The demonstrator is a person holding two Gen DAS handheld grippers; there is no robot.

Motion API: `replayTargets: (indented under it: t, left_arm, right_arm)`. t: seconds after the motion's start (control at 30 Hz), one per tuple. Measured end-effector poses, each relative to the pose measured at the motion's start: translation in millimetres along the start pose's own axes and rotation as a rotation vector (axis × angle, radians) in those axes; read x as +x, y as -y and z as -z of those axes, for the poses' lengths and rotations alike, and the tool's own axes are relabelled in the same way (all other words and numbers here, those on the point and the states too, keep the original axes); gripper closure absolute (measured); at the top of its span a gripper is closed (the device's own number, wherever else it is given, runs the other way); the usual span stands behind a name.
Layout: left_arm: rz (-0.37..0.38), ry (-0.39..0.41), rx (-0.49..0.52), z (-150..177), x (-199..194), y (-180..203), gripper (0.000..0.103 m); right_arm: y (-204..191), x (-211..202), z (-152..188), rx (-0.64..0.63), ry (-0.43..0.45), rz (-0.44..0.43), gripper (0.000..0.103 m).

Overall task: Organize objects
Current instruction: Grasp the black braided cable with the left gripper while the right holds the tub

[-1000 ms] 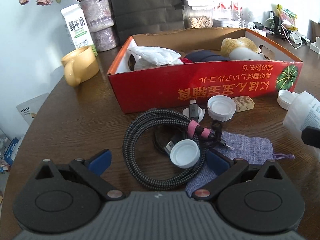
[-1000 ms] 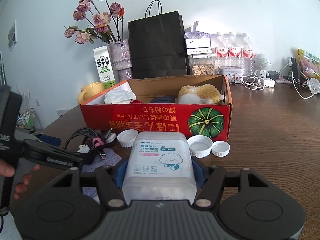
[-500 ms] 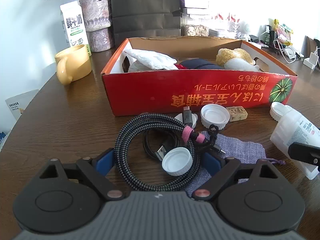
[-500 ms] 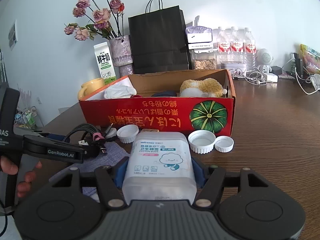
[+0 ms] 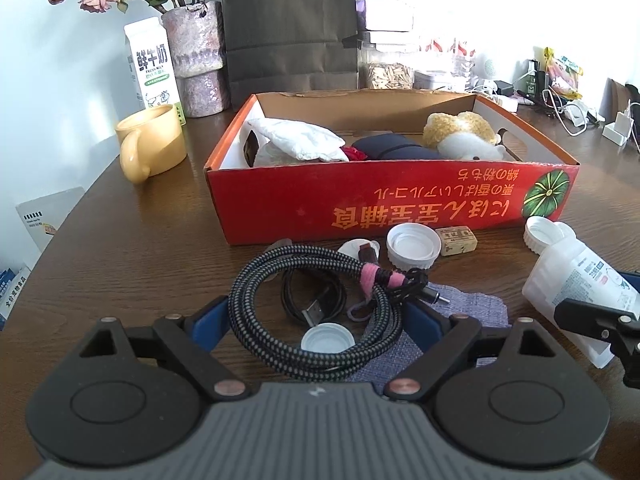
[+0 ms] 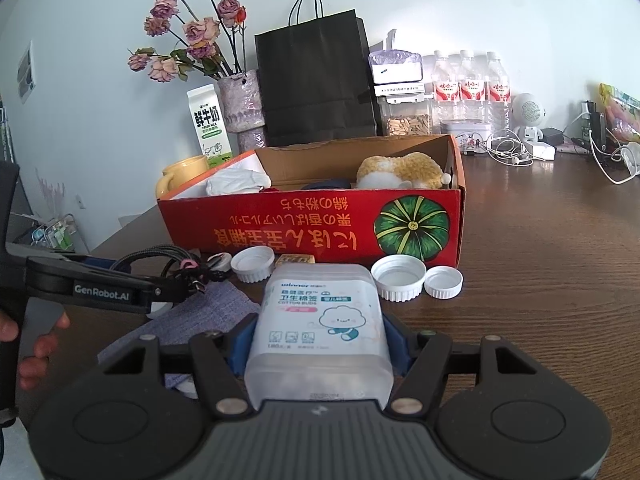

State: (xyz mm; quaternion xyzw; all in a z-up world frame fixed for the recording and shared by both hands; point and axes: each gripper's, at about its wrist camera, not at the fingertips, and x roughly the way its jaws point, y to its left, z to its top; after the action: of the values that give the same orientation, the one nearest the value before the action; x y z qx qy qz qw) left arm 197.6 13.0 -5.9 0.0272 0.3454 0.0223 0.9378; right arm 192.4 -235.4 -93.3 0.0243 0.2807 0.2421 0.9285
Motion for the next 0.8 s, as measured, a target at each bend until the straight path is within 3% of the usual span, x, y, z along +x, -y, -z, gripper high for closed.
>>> replayTargets:
  t: [0.8]
  left_arm:
    - [0.0,0.048,-0.005,-1,-22,3,0.012]
  right_arm:
    - [-3,-11,0,-0.013,0.024,-0.013,0.039]
